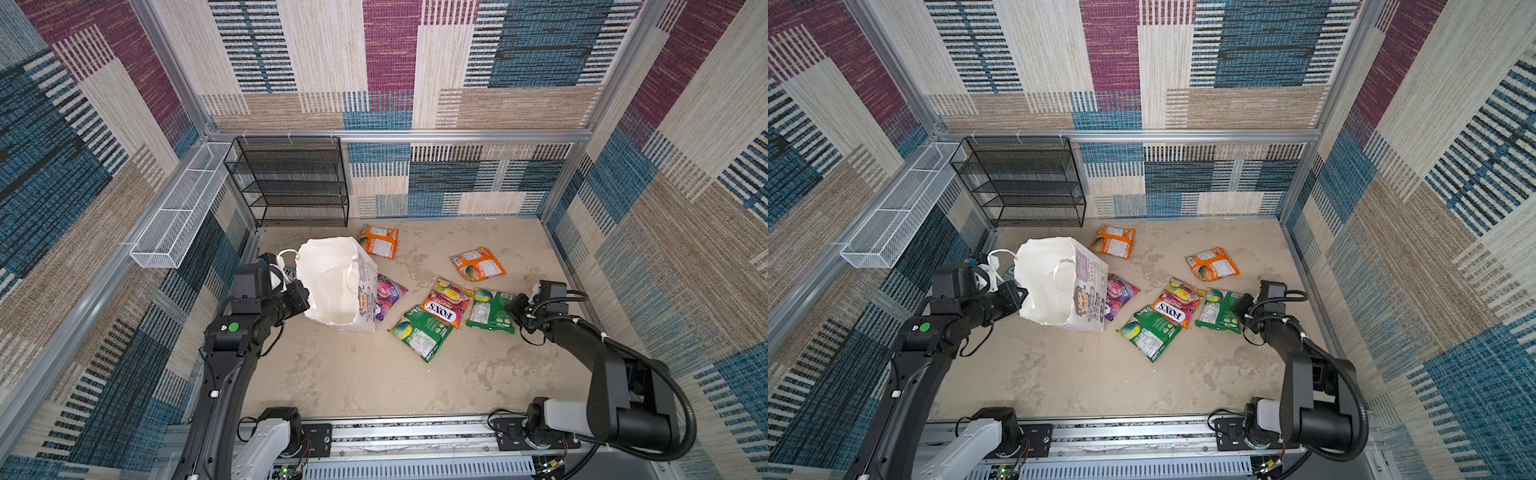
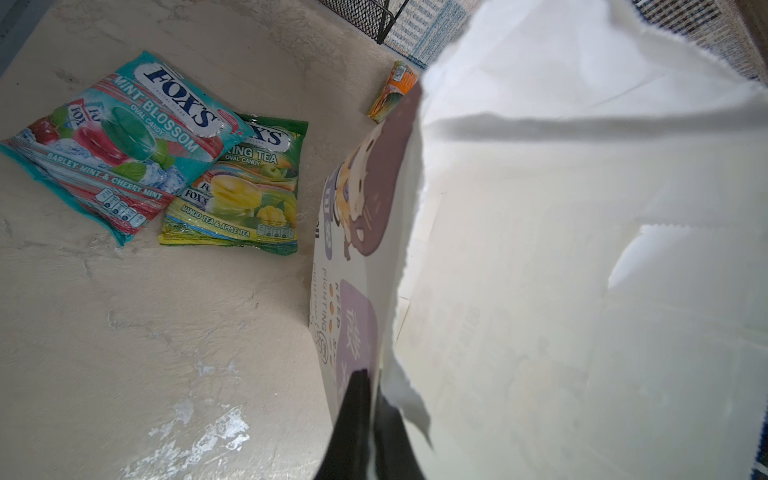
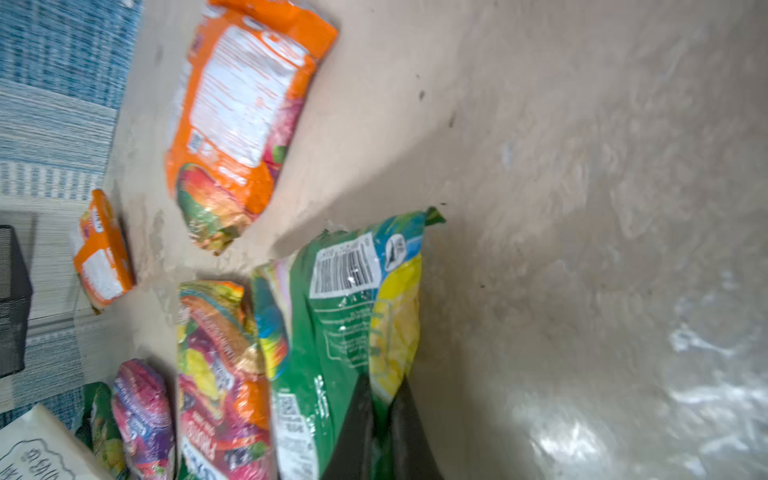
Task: Place the snacks into the paper bag
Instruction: 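Move the right gripper to the green candy packet and grasp it, then lift the green packet with the right gripper and carry it toward the bag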
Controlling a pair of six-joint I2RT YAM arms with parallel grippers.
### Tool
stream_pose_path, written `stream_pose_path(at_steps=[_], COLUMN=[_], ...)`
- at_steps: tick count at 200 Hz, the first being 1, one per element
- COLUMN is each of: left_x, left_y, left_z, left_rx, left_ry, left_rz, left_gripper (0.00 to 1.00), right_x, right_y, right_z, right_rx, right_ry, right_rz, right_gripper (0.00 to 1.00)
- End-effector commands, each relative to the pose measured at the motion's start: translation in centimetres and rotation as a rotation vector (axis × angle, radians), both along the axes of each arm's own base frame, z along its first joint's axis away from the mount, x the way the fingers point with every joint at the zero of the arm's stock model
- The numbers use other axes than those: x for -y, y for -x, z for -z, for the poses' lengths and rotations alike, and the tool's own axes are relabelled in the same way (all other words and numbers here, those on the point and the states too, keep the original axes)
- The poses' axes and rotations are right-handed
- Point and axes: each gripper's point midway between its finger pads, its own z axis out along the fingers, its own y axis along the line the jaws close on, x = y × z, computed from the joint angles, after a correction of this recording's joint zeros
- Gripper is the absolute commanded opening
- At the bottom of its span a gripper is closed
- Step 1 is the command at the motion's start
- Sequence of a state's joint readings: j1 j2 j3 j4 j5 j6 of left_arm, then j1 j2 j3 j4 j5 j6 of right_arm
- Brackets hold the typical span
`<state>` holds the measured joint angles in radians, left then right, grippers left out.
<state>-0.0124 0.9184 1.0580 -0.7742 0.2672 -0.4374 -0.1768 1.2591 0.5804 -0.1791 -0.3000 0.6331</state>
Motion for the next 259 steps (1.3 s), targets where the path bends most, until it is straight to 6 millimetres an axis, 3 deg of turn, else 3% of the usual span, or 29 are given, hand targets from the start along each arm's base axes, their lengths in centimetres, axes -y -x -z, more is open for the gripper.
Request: stream_pose_path(at_steps=[1, 64, 102, 134, 165, 193, 203, 205, 211, 237, 259], left_x=[0.5, 0.9, 0.7, 0.3, 1.2, 0.9, 0.7, 0.6, 0.4, 0.2, 0.2], left_y=[-0.6, -0.5, -0.1, -0.1, -0.1, -0.6, -0.4, -0.4, -0.3, 0.3, 1.0], left_z=[-1.0, -0.5, -0.9, -1.6, -1.7, -2.1, -2.0, -1.9, -2.0, -2.2, -2.4], left_rx=[0.051, 0.018, 0.027, 0.048, 0.019, -0.005, -0.034, -0.042, -0.055, -0.099, -0.132], left_ry=[0.015, 0.031, 0.019, 0.002, 0.066, 0.054, 0.04, 0.037, 0.028, -0.001, -0.034], left_rz=[0.029, 0.048, 0.043, 0.022, 0.041, 0.022, 0.012, 0.01, -0.001, -0.001, 0.002], left_gripper=[0.0, 0.0, 0.0, 0.0, 0.0, 0.0, 0.0, 0.0, 0.0, 0.0, 0.0], right_x=[0.5, -1.1, -5.0, -10.0, -15.3, -19.9, -21.7, -22.2, -23.1, -28.4, -31.7], right_y=[0.4, 0.6, -0.1, -1.2, -2.6, -2.6, -2.6, -2.4, -2.2, -2.4, -1.8], right_z=[-3.4, -17.3, -24.2, -31.5, -37.2, -40.8, -41.2, -42.3, -43.0, -45.0, -46.6], right_rx=[0.058, 0.372, 0.496, 0.619, 0.687, 0.77, 0.786, 0.811, 0.83, 0.859, 0.9], right_ry=[0.063, 0.079, 0.052, 0.017, -0.069, -0.128, -0.13, -0.138, -0.14, -0.11, -0.096], right_rz=[-0.009, -0.04, -0.099, -0.128, -0.199, -0.254, -0.281, -0.287, -0.299, -0.393, -0.455], right_gripper=[0.0, 0.0, 0.0, 0.0, 0.0, 0.0, 0.0, 0.0, 0.0, 0.0, 0.0])
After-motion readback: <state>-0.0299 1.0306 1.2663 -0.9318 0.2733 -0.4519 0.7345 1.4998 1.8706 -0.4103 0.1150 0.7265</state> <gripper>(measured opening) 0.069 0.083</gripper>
